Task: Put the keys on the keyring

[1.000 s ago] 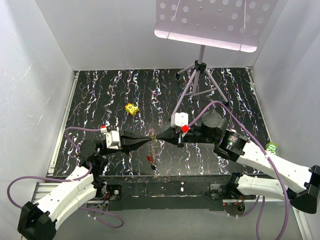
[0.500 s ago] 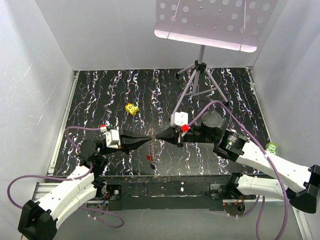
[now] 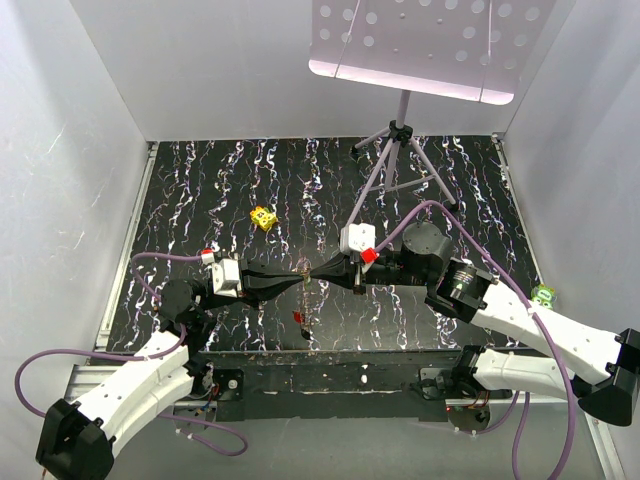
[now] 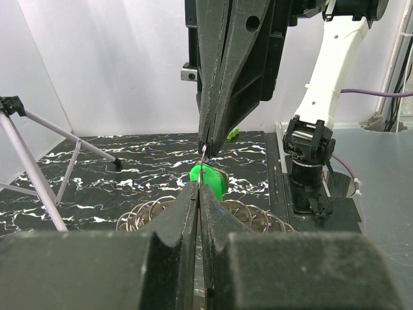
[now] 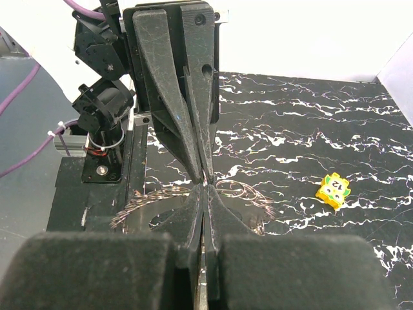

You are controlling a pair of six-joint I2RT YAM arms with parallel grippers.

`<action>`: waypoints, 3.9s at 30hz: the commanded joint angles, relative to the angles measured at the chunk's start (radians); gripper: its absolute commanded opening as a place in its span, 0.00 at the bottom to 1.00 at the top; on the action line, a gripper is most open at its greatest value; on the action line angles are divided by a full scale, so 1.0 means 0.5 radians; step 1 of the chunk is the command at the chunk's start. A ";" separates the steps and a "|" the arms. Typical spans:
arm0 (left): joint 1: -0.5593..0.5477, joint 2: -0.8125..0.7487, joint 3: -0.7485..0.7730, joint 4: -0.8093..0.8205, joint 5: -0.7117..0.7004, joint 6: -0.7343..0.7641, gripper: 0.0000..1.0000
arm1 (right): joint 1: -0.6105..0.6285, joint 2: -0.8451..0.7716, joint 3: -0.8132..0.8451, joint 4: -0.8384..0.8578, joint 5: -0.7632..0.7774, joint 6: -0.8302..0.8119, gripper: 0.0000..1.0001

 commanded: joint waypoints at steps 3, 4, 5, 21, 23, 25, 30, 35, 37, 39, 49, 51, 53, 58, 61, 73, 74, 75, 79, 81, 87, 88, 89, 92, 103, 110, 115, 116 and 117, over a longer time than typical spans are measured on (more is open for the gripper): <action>0.010 -0.019 0.009 0.124 -0.004 -0.012 0.00 | 0.001 0.012 0.012 0.039 -0.011 0.008 0.01; 0.010 -0.022 0.009 0.124 -0.004 -0.012 0.00 | 0.001 0.012 0.012 0.033 -0.014 0.005 0.01; 0.010 -0.019 0.009 0.127 -0.004 -0.015 0.00 | 0.001 0.012 0.009 0.030 -0.014 0.008 0.01; 0.016 -0.013 0.003 0.170 0.018 -0.040 0.00 | 0.001 0.027 0.012 0.000 -0.023 -0.019 0.01; 0.016 -0.010 0.000 0.180 0.024 -0.046 0.00 | 0.001 0.024 0.009 -0.003 -0.023 -0.019 0.01; 0.019 -0.010 0.000 0.183 0.021 -0.046 0.00 | 0.001 0.027 0.009 -0.004 -0.023 -0.019 0.01; 0.025 -0.007 -0.003 0.198 0.021 -0.058 0.00 | 0.001 0.030 0.009 -0.004 -0.026 -0.019 0.01; 0.025 -0.004 -0.007 0.216 0.027 -0.067 0.00 | 0.001 0.030 0.006 -0.004 -0.026 -0.019 0.01; 0.025 -0.004 -0.007 0.216 0.027 -0.067 0.00 | 0.001 0.030 0.006 -0.004 -0.026 -0.019 0.01; 0.025 -0.001 -0.007 0.223 0.030 -0.073 0.00 | -0.002 0.030 0.006 -0.004 -0.029 -0.016 0.01; 0.034 0.008 -0.013 0.253 0.024 -0.101 0.00 | 0.001 0.027 0.009 -0.013 -0.023 -0.028 0.01; 0.041 0.011 -0.016 0.265 0.021 -0.113 0.00 | 0.001 0.027 0.009 -0.013 -0.020 -0.031 0.01; 0.044 0.011 -0.016 0.284 0.018 -0.126 0.00 | 0.001 0.024 0.012 -0.010 -0.020 -0.031 0.01; 0.053 0.024 -0.016 0.290 0.015 -0.135 0.00 | -0.002 0.024 0.012 0.009 -0.017 -0.007 0.01; 0.056 0.027 -0.016 0.287 0.015 -0.135 0.00 | -0.002 0.024 0.019 0.018 -0.017 0.011 0.01; 0.071 0.024 -0.028 0.324 -0.034 -0.169 0.00 | -0.027 0.012 0.006 0.067 -0.033 0.076 0.01; 0.077 0.024 -0.031 0.339 -0.044 -0.175 0.00 | -0.027 0.012 0.000 0.076 -0.033 0.079 0.01; 0.077 0.024 -0.034 0.351 -0.047 -0.187 0.00 | -0.027 0.012 0.003 0.079 -0.029 0.079 0.01; 0.084 0.036 -0.037 0.388 -0.056 -0.224 0.00 | -0.042 0.009 0.003 0.101 -0.008 0.094 0.01; 0.087 0.036 -0.040 0.394 -0.077 -0.248 0.00 | -0.055 0.009 0.012 0.113 -0.020 0.110 0.01; 0.130 0.033 -0.095 0.551 -0.267 -0.499 0.00 | -0.085 -0.013 0.022 0.199 -0.094 0.177 0.01; 0.133 0.027 -0.102 0.584 -0.307 -0.561 0.00 | -0.085 -0.016 0.019 0.217 -0.103 0.189 0.01; 0.133 0.024 -0.108 0.615 -0.350 -0.616 0.00 | -0.085 -0.019 0.016 0.245 -0.109 0.202 0.01; 0.133 0.036 -0.111 0.692 -0.470 -0.775 0.00 | -0.088 -0.022 -0.015 0.361 -0.106 0.254 0.01; 0.133 0.217 -0.163 1.158 -0.685 -1.169 0.00 | -0.088 0.018 -0.009 0.552 -0.017 0.459 0.01; 0.133 0.293 -0.160 1.315 -0.657 -1.248 0.00 | -0.088 0.052 -0.012 0.573 0.029 0.502 0.01; 0.133 0.300 -0.160 1.342 -0.645 -1.264 0.00 | -0.088 0.061 -0.021 0.561 0.093 0.512 0.01; 0.133 0.300 -0.160 1.355 -0.642 -1.264 0.00 | -0.088 0.064 -0.024 0.558 0.099 0.512 0.01; 0.133 0.306 -0.160 1.364 -0.639 -1.270 0.00 | -0.088 0.064 -0.024 0.555 0.105 0.521 0.01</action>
